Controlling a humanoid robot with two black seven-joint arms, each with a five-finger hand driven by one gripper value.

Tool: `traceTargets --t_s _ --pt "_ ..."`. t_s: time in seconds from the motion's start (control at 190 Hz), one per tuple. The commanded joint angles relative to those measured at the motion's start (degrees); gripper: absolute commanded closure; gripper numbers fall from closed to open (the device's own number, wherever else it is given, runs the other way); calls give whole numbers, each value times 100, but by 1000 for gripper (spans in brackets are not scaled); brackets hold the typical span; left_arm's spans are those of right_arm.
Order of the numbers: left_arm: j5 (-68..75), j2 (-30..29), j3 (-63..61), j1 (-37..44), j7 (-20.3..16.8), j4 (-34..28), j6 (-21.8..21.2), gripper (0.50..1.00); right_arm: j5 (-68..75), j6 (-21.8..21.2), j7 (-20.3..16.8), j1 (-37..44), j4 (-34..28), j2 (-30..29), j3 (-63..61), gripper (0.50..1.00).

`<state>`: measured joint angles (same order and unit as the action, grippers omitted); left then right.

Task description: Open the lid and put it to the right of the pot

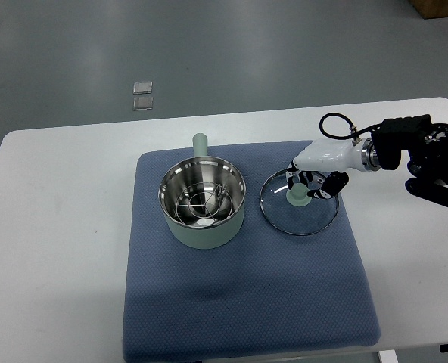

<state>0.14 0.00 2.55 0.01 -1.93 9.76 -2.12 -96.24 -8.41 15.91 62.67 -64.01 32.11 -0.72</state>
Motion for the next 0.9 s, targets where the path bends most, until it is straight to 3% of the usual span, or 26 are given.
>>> traceTargets --t_s 0.0,0.047,0.053,0.058,0.063,0.084,0.163,0.49,0.654,0.854,0.896 --pt "-5 0 0 -1 0 0 1 500 0 15 8 -26 3 -30 -7 818" --pt "-5 0 0 -1 0 0 1 500 0 15 8 -26 3 -30 -7 818" --pt "4 0 0 -1 0 0 1 500 0 15 17 -18 3 -30 -7 708" --pt "4 0 0 -1 0 0 1 500 0 15 17 -18 3 -30 -7 707" --pt "-5 0 0 -1 0 0 1 500 8 15 17 -18 3 -38 -7 669" --pt "4 0 0 8 0 0 1 500 9 15 17 -18 3 -39 -7 607" --pt "4 0 0 -1 0 0 1 500 26 15 17 0 3 -30 -42 573" --pt "-5 0 0 -1 0 0 1 500 219 -20 43 97 -6 278 -728 572" --pt "4 0 0 -1 0 0 1 500 2171 32 -1 -185 161 357 -1747 572" --pt "4 0 0 -1 0 0 1 500 5764 480 -53 -782 548 181 -2521 572" --pt "4 0 0 -1 0 0 1 500 5765 481 -53 -782 548 181 -2521 572"
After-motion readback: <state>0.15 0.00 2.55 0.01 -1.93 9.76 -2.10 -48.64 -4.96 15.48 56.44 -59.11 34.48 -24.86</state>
